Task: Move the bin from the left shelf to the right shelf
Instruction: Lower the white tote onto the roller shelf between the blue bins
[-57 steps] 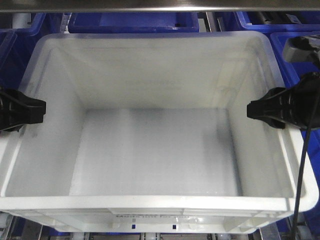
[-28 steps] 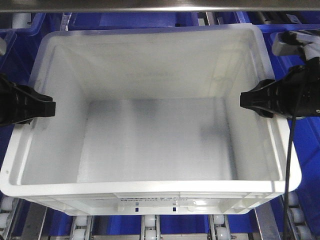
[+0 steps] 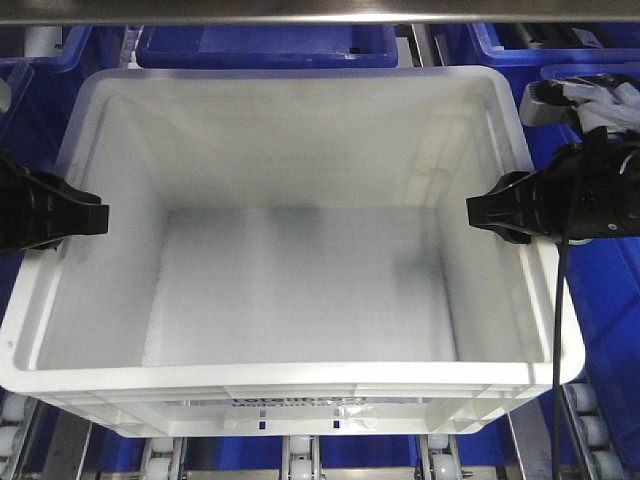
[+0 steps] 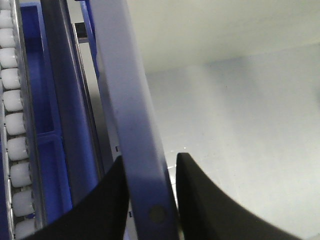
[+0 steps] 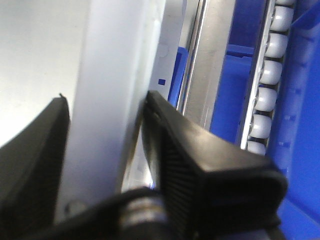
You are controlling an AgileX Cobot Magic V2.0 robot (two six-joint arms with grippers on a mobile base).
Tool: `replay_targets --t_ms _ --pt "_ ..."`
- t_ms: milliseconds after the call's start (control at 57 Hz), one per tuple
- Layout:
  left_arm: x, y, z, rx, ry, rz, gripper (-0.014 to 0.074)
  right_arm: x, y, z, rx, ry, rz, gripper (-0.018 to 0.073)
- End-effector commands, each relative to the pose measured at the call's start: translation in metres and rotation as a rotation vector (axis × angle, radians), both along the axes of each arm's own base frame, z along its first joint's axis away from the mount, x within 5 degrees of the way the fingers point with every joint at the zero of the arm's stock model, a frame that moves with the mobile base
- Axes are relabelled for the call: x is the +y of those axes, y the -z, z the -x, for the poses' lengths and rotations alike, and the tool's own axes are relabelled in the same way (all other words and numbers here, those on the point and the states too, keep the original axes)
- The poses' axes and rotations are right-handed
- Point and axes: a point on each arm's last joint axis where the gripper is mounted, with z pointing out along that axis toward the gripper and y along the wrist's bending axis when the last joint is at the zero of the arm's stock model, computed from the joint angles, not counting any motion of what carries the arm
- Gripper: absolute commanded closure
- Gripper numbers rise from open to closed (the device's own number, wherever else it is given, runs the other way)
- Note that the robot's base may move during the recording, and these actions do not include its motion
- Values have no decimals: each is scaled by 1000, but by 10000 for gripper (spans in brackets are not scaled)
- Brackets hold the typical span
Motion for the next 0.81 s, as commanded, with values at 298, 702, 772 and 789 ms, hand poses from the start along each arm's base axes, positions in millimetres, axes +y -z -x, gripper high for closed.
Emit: replay_targets --t_ms 298,702,772,789 --pt "-5 -18 -10 -142 18 24 603 1 -20 -12 -146 43 -57 564" --pt "-6 -16 -12 -140 16 23 603 1 -16 -14 -135 38 -36 564" --pt "-6 -16 -12 -140 16 23 603 1 -16 -14 -136 37 -35 564" --pt "-6 -16 -12 -140 16 23 603 1 -16 -14 -136 37 -35 563"
